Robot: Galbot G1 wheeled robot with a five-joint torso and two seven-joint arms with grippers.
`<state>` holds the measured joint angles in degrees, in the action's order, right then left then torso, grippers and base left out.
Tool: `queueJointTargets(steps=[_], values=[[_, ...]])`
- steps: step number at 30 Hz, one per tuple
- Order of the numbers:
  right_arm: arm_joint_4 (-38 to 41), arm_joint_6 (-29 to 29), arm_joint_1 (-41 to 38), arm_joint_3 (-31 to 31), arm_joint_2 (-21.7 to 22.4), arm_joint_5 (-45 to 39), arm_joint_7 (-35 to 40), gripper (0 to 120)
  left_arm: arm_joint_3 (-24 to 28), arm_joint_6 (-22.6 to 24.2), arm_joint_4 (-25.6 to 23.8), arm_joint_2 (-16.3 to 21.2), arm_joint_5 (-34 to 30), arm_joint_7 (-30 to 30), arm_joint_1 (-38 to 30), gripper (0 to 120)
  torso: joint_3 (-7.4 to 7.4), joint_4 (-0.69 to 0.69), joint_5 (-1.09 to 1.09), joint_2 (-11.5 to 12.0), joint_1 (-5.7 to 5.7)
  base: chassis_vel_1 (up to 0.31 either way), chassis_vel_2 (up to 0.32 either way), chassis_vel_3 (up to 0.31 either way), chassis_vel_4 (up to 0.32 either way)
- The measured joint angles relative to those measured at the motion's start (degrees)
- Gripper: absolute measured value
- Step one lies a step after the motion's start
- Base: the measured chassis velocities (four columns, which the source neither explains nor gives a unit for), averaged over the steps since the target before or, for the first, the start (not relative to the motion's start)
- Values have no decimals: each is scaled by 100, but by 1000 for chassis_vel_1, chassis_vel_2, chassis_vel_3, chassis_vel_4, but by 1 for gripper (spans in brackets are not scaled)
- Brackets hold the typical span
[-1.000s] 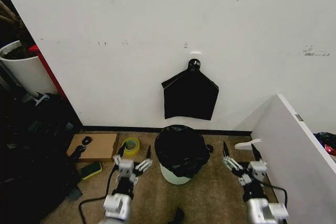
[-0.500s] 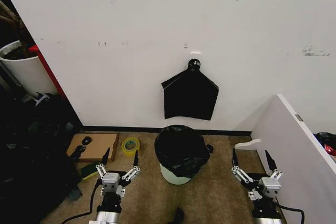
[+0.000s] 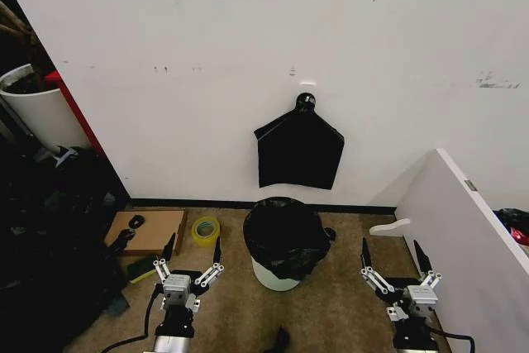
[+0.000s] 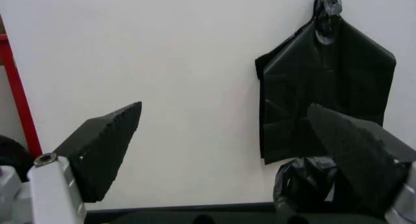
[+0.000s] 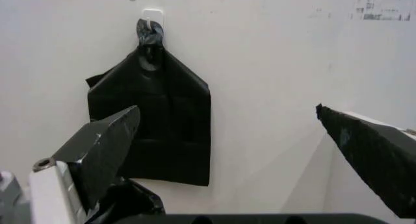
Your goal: Place the garbage bag over the trash bin.
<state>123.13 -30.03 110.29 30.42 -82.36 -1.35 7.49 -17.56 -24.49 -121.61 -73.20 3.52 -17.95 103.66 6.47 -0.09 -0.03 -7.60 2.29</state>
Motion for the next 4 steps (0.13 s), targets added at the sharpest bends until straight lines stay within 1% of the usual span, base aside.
queueJointTargets(steps=[4], values=[[-1, 4, -2, -1, 1, -4, 0, 100, 2, 6, 0, 1, -5, 0, -3, 100, 0, 0, 0, 0, 0, 0, 0, 0, 0]])
